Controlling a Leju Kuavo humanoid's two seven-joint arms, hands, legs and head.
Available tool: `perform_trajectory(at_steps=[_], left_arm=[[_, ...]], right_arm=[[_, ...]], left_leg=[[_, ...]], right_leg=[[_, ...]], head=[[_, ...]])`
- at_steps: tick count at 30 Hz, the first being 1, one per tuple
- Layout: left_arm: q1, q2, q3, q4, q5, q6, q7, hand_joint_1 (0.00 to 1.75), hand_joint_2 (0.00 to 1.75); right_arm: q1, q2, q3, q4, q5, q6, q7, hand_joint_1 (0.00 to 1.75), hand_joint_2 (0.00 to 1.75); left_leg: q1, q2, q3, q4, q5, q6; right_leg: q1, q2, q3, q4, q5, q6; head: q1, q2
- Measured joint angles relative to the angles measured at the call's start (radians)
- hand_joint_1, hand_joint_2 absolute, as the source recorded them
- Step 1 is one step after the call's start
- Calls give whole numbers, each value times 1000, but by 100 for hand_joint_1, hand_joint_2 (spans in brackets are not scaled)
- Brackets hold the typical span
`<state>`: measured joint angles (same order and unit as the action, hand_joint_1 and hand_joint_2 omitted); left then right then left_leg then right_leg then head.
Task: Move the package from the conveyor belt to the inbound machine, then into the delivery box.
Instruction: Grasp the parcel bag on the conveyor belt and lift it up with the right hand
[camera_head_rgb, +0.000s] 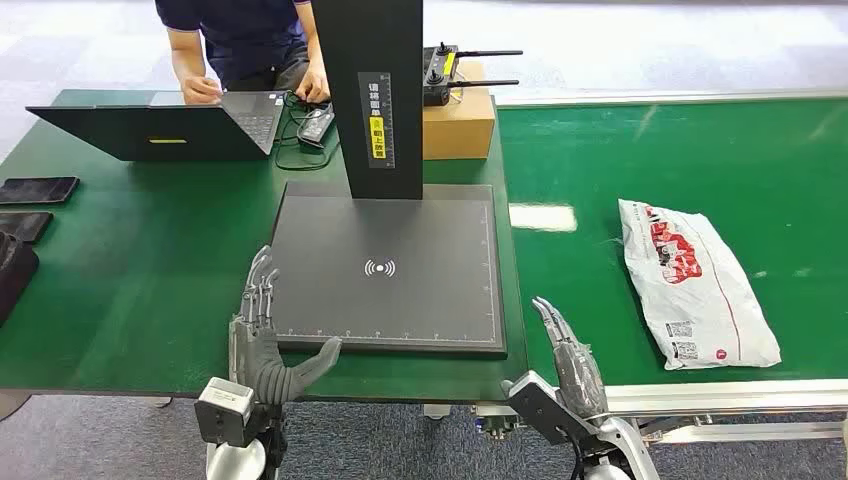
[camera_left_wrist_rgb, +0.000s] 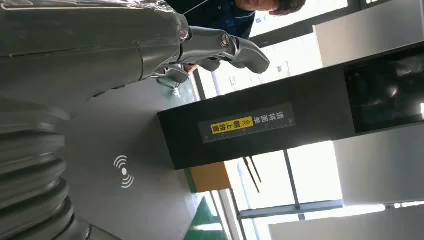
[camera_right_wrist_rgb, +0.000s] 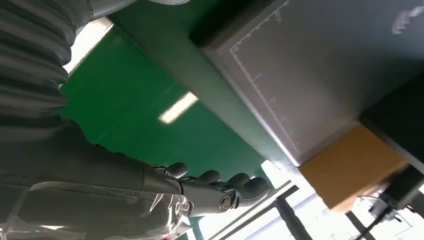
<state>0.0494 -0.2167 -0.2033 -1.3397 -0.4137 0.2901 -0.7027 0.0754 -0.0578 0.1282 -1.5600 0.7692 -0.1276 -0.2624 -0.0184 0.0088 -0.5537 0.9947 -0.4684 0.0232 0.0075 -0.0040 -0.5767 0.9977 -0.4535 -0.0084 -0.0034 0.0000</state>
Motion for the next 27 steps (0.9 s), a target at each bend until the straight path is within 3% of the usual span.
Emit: perform_trajectory(at_steps=[14,21,27], left_arm=[[-19,-19,21,9,-5,0,0,0,175],[-23,-18,23,19,27,30,0,0,175],[-20,-17,28,20,38,50,0,0,175]], right_arm=[[-109,-19,-61,105,250,-153,147,0,175],[-236,-55,-142,234,207,-192,134,0,175],[-420,-106,-170,439,189,-200,104,0,175]], left_leg=[[0,0,0,0,0,0],[0,0,0,0,0,0],[-1,0,0,1,1,1]], right_leg=[[0,0,0,0,0,0],[0,0,0,0,1,1],[-1,1,0,0,2,2]], head=[[0,0],[0,0],[0,0]])
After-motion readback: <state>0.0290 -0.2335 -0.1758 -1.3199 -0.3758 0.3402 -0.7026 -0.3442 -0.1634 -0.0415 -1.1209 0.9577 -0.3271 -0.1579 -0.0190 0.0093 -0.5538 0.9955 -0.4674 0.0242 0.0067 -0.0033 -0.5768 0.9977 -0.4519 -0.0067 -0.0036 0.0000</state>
